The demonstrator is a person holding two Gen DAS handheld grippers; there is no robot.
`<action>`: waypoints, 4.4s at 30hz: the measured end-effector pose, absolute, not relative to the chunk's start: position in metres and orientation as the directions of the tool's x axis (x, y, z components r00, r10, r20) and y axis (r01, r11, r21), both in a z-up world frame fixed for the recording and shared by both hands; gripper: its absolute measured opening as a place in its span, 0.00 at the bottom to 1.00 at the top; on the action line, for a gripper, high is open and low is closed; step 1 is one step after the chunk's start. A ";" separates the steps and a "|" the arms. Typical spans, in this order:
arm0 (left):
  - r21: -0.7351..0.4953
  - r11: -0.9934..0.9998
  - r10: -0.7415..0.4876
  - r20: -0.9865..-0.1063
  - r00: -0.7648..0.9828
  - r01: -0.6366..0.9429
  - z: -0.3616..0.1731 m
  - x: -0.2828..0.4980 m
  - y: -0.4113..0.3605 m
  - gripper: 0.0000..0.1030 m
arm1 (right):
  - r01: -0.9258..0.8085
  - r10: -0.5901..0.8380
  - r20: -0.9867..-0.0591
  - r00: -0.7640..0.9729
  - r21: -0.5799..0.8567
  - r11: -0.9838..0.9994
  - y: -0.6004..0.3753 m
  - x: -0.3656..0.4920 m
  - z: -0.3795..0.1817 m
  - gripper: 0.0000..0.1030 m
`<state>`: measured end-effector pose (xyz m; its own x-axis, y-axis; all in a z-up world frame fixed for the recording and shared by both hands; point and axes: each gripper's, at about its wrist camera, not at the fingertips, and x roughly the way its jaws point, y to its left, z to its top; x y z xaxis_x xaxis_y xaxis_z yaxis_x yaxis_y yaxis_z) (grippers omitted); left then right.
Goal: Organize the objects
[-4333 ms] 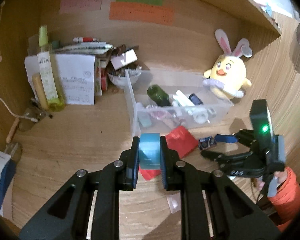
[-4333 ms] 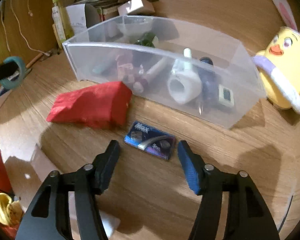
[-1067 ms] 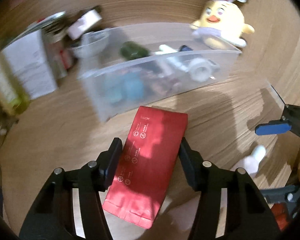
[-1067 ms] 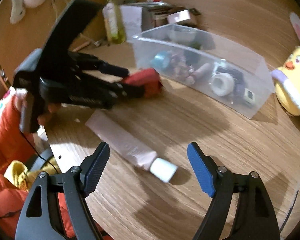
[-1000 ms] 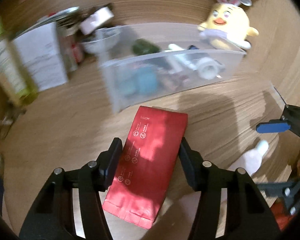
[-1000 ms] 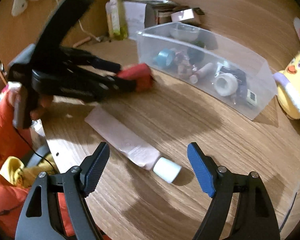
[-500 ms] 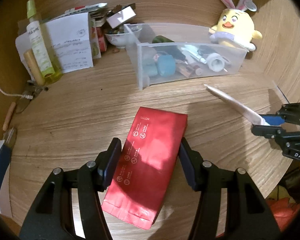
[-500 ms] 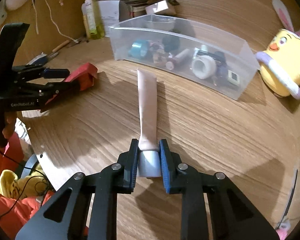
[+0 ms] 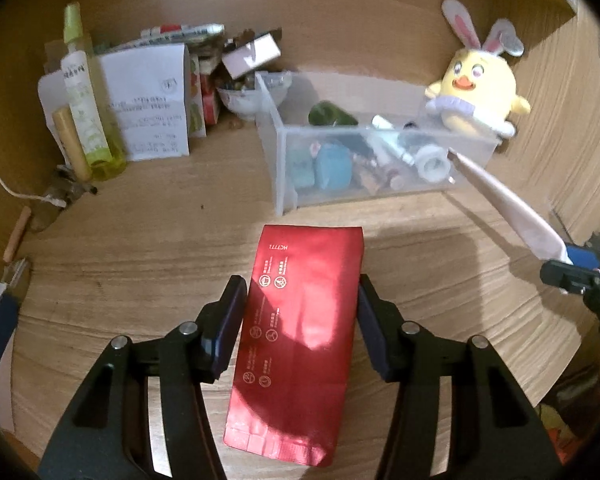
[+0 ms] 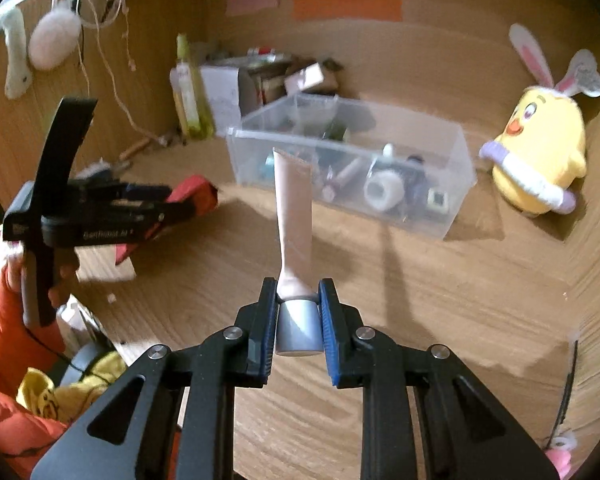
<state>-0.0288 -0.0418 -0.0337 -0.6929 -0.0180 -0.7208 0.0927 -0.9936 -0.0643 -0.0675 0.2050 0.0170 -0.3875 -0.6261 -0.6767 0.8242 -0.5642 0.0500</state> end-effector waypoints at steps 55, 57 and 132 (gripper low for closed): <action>-0.048 -0.994 -0.033 -0.704 -0.709 0.094 0.003 -0.216 -0.020 0.53 | 0.800 -0.528 -0.777 -0.343 0.053 -0.597 0.123 -0.254 0.013 0.20; -0.055 -0.995 -0.021 -0.705 -0.709 0.085 0.004 -0.214 -0.019 0.53 | 0.796 -0.523 -0.779 -0.347 0.051 -0.604 0.124 -0.255 0.014 0.22; -0.107 -0.994 0.047 -0.519 -0.853 0.010 0.021 -0.070 0.002 0.96 | 0.666 -0.579 -0.560 -0.593 0.064 -0.743 0.200 -0.138 0.044 0.85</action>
<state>-0.0703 0.0021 0.0215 -0.8534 0.0471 -0.5192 0.0102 -0.9942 -0.1070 -0.1378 0.1998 0.0439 -0.5925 -0.5786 -0.5605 0.6657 -0.7435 0.0638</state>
